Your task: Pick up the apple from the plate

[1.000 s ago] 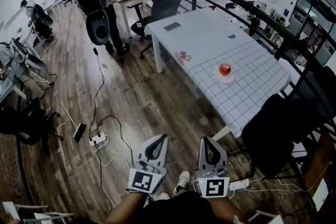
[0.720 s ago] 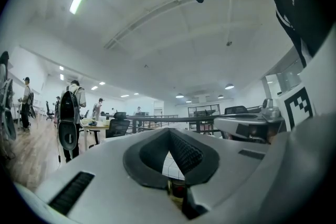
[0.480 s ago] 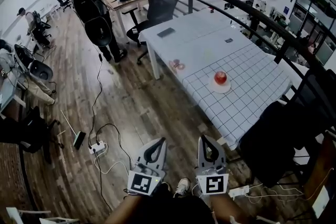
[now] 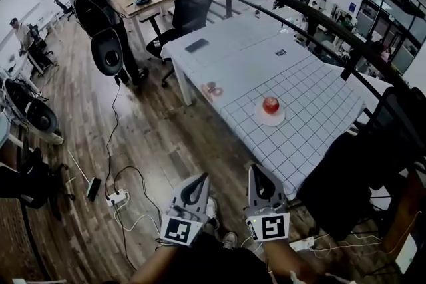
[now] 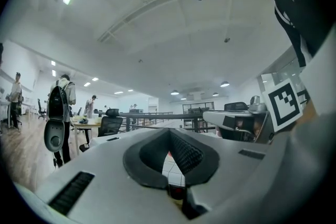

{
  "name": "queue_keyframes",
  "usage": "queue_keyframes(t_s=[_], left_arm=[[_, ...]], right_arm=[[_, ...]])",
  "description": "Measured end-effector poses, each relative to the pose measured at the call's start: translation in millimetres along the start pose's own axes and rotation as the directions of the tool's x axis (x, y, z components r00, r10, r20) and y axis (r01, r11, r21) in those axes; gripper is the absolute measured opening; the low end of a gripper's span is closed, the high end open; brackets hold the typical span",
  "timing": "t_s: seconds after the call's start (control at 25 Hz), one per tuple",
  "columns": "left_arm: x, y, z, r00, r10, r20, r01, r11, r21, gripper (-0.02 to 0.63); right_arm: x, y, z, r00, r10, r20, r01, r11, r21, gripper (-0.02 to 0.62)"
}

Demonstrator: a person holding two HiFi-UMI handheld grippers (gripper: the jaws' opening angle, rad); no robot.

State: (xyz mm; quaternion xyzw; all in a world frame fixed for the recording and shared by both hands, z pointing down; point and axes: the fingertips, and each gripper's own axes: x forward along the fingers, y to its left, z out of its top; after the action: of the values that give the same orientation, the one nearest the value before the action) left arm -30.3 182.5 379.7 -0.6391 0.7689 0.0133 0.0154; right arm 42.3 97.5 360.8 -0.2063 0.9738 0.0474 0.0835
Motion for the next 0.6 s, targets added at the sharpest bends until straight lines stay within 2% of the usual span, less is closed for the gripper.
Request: queue_keyframes(t_s=[0.16, 0.28, 0.6], left_arm=[[42, 15, -1, 0.999, -0.04, 0.018, 0.04, 0.999, -0.002, 0.011], [61, 32, -7, 0.997, -0.079, 0.015, 0.079, 0.997, -0.001, 0.011], [119, 72, -18, 0.99, -0.141, 0.003, 0.141, 0.989, -0.032, 0.011]], right_arm=[[31, -16, -10, 1.0, -0.023, -0.014, 0.022, 1.0, -0.008, 0.023], [50, -20, -20, 0.997, -0.071, -0.029, 0.072, 0.997, 0.013, 0.023], [104, -40, -50, 0.988, -0.112, -0.109, 0.109, 0.993, -0.034, 0.023]])
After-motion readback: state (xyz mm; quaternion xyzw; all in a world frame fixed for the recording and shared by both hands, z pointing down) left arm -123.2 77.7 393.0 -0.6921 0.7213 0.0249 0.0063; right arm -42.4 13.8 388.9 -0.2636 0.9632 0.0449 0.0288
